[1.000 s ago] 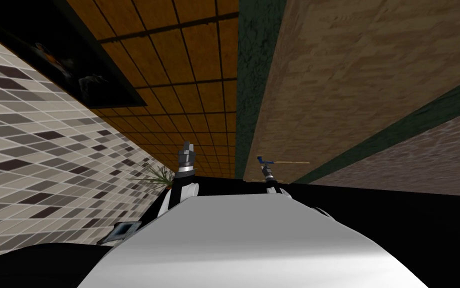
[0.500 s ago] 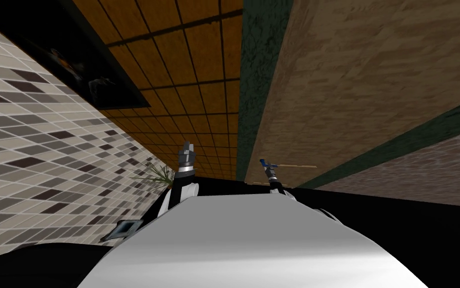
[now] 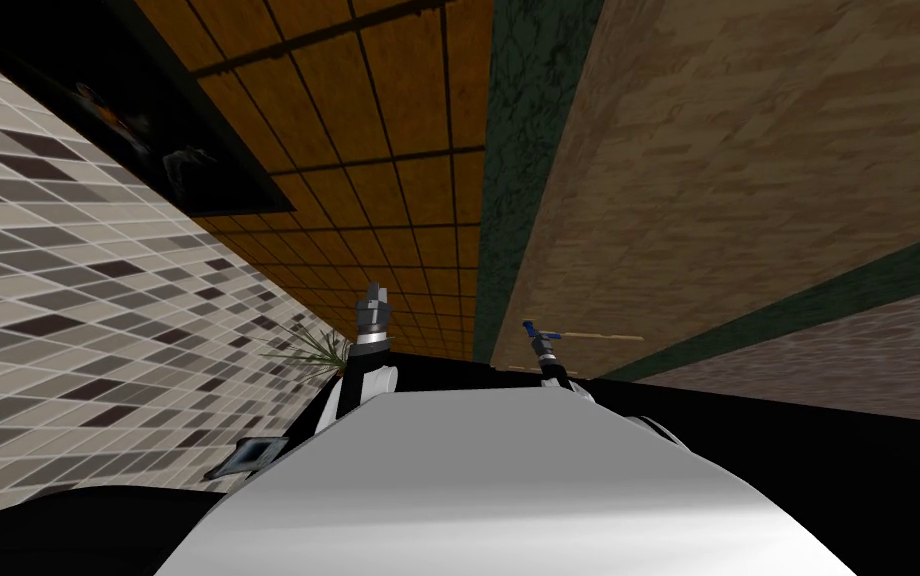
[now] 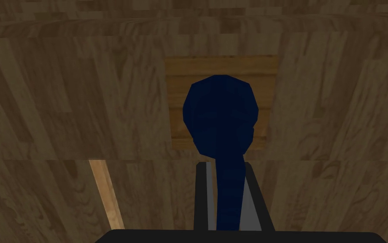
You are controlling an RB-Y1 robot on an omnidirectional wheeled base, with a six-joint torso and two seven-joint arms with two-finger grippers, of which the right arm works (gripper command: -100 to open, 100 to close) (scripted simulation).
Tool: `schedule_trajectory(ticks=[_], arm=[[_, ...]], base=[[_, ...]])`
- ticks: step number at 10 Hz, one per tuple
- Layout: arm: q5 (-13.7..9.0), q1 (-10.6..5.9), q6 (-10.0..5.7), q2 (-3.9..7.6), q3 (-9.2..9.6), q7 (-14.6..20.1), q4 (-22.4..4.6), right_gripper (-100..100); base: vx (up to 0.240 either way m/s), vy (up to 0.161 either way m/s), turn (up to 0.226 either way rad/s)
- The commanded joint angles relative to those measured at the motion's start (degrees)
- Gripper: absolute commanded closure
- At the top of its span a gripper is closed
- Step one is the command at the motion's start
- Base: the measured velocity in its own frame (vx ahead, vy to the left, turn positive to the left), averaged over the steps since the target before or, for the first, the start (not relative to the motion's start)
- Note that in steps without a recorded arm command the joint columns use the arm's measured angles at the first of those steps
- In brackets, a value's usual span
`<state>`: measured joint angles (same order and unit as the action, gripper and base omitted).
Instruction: Pull the door open
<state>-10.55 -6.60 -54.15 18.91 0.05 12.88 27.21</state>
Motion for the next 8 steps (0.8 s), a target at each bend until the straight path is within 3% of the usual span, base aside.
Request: schedule_trajectory(ticks=[1, 3, 8], arm=[[0.0, 0.05, -0.04, -0.01, 0.01, 0.0, 0.0, 100], [0.0, 0.05, -0.04, -0.01, 0.01, 0.0, 0.0, 100], [1.7, 2.16, -2.9, 2.55, 3.09, 3.9, 0.2, 100]], base=[[-0.008, -0.001, 0.003], [0.0, 0.0, 0.0], [-0.181, -0.062, 0.131]])
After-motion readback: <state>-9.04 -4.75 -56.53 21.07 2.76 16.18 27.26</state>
